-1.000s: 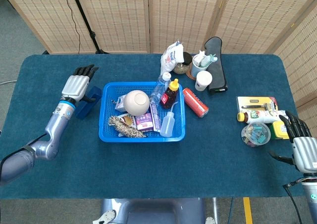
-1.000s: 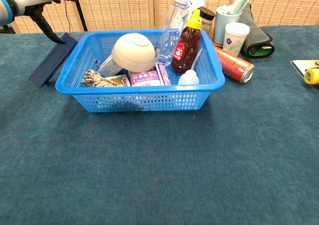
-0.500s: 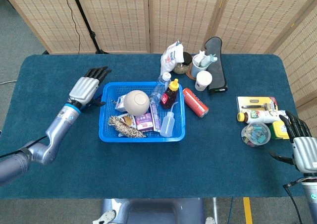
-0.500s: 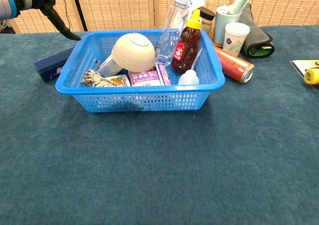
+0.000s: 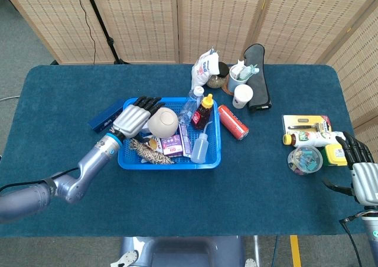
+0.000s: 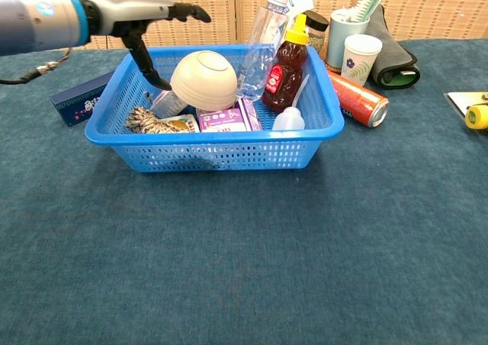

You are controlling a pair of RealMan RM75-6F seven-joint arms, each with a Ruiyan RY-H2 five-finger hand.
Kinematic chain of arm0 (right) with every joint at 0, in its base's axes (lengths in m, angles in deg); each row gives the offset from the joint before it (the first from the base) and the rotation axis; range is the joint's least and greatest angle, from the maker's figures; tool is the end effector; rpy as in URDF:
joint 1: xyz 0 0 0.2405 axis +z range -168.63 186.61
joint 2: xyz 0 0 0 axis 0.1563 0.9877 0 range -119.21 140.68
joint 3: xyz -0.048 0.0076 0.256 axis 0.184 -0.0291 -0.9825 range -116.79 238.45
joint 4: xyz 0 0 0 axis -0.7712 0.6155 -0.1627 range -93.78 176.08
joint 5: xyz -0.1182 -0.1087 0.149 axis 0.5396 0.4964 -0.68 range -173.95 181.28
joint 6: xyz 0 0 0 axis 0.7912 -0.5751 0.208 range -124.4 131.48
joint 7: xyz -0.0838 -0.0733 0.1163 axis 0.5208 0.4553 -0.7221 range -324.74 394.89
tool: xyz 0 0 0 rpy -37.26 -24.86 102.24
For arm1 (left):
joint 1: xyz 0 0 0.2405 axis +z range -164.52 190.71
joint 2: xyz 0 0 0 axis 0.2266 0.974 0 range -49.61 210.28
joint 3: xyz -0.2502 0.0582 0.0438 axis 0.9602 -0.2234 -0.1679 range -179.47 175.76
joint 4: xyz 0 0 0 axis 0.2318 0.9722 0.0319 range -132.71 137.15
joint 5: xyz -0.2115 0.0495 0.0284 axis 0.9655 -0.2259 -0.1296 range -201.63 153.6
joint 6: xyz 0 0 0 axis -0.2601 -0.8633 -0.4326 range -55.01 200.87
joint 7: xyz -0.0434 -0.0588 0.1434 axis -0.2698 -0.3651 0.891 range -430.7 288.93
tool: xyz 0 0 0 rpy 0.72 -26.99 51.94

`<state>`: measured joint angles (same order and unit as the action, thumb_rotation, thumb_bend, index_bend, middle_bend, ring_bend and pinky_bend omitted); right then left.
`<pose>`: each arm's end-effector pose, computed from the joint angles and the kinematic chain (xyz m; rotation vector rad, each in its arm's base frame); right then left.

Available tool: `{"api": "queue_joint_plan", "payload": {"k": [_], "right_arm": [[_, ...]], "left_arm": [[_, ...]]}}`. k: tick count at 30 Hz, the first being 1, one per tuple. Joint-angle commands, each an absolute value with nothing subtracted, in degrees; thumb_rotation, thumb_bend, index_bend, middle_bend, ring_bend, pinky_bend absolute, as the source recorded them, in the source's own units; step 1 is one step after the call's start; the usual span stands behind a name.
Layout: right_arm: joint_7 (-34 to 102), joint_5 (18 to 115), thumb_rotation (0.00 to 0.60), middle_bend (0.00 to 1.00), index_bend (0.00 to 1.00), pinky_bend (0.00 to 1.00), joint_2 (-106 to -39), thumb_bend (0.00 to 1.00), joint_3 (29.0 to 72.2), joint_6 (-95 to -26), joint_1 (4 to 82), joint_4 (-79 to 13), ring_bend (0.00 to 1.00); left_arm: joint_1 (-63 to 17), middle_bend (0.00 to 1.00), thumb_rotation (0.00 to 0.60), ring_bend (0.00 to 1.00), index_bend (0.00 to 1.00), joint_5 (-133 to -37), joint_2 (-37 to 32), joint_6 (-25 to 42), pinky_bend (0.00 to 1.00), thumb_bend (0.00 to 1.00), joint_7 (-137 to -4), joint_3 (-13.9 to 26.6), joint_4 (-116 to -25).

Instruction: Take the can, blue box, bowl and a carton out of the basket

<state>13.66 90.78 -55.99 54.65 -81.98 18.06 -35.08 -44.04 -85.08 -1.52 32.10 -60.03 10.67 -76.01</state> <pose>-0.3444 -0.2407 0.1805 1.3361 -0.9059 1.1241 -0.0924 0.4380 0.0018 -2.0093 -0.8697 -0.9084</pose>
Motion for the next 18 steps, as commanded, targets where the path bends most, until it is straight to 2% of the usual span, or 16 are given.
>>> {"api": "queue_joint_plan", "payload": {"k": [1, 8, 18], "right_arm": [[13.4, 90.7, 0.600, 0.00, 0.00, 0.08, -56.0, 0.00, 54.5, -82.1, 18.0, -34.9, 0.00], [12.8, 90.5, 0.600, 0.00, 0.00, 0.08, -55.9, 0.00, 54.4, -82.1, 18.0, -34.6, 0.00], [12.1, 90.6, 0.600, 0.00, 0.00, 0.08, -55.9, 0.00, 54.3, -82.3, 17.9, -34.3, 0.00]], "left_arm": [[-48.5, 0.00, 0.600, 0.00, 0.00, -77.0, -5.5, 33.4, 0.00, 0.14, -50.5, 10.1, -74.2], [-51.7, 0.00, 0.600, 0.00, 0.00, -68.9, -8.2, 32.3, 0.00, 0.14, -43.8, 9.6, -73.8], [-54.2, 0.00, 0.600, 0.00, 0.00, -63.8, -10.5, 32.1, 0.00, 0.14, -40.7, 8.9, -71.3]]}}
